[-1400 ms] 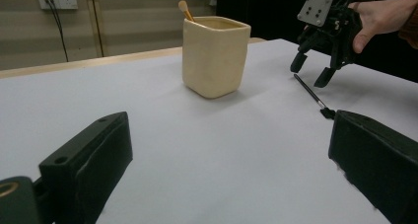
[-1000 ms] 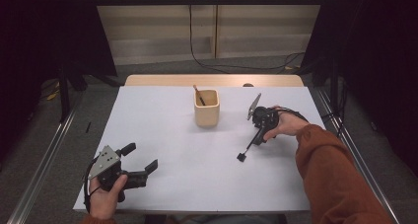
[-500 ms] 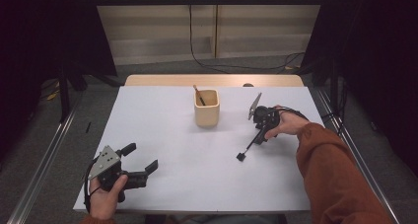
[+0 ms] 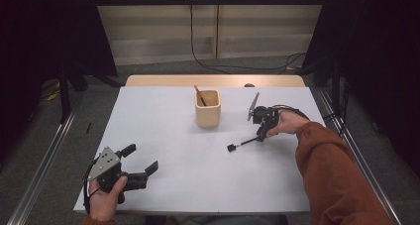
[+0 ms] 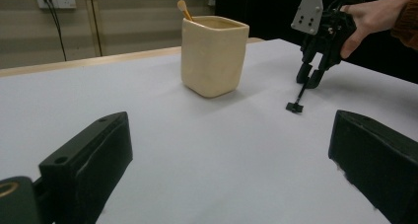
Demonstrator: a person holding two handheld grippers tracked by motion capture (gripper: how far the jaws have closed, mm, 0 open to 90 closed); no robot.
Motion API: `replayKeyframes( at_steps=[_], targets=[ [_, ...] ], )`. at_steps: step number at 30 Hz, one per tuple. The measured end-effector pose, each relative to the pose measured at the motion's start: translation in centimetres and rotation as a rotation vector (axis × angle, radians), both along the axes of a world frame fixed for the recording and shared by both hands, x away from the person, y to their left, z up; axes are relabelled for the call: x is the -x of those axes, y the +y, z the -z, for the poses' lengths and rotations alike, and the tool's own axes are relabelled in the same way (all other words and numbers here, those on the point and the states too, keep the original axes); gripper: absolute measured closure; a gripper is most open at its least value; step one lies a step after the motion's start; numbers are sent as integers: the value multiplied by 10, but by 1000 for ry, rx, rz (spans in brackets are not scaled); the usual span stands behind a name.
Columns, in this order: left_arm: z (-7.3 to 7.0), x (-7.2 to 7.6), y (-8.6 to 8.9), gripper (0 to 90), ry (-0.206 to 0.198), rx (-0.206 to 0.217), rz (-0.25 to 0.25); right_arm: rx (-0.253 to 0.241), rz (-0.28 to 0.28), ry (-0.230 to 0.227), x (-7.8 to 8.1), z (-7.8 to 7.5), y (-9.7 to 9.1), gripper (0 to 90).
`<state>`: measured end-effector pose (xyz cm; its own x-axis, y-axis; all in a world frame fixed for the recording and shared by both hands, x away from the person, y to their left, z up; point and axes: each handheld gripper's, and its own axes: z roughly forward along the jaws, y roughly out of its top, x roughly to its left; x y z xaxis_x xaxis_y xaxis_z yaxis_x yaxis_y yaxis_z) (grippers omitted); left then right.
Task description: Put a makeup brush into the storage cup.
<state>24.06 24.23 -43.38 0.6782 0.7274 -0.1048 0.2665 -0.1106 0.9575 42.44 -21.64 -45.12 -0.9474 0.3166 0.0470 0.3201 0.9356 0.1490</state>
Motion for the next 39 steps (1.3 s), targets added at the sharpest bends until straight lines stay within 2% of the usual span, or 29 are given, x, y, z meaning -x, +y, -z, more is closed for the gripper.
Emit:
replayKeyframes(
  at_steps=[6, 8, 11, 20, 25, 28, 33, 39],
  targets=[
    [0, 0, 1, 28, -3, -11, -8, -3, 10, 16, 0, 0, 0, 802],
    [0, -1, 1, 28, -6, -5, -9, 2, -4, 23, 0, 0, 1, 859],
    [0, 0, 1, 28, -4, -10, -8, 11, 10, 32, 1, 0, 2, 860],
    [0, -1, 2, 29, 1, -6, -15, -9, 18, 18, 1, 0, 0, 860],
    [0, -1, 2, 29, -2, -9, -14, -19, 46, 30, 1, -1, -2, 860],
    [0, -1, 2, 29, 0, -8, -14, -24, 54, 13, 3, -1, -3, 860],
    [0, -1, 1, 29, 0, -9, -9, -81, 78, 5, 8, -1, -7, 860],
    [0, -1, 1, 29, 0, -17, -10, -118, 100, -13, 16, 0, -16, 860]
  ],
)
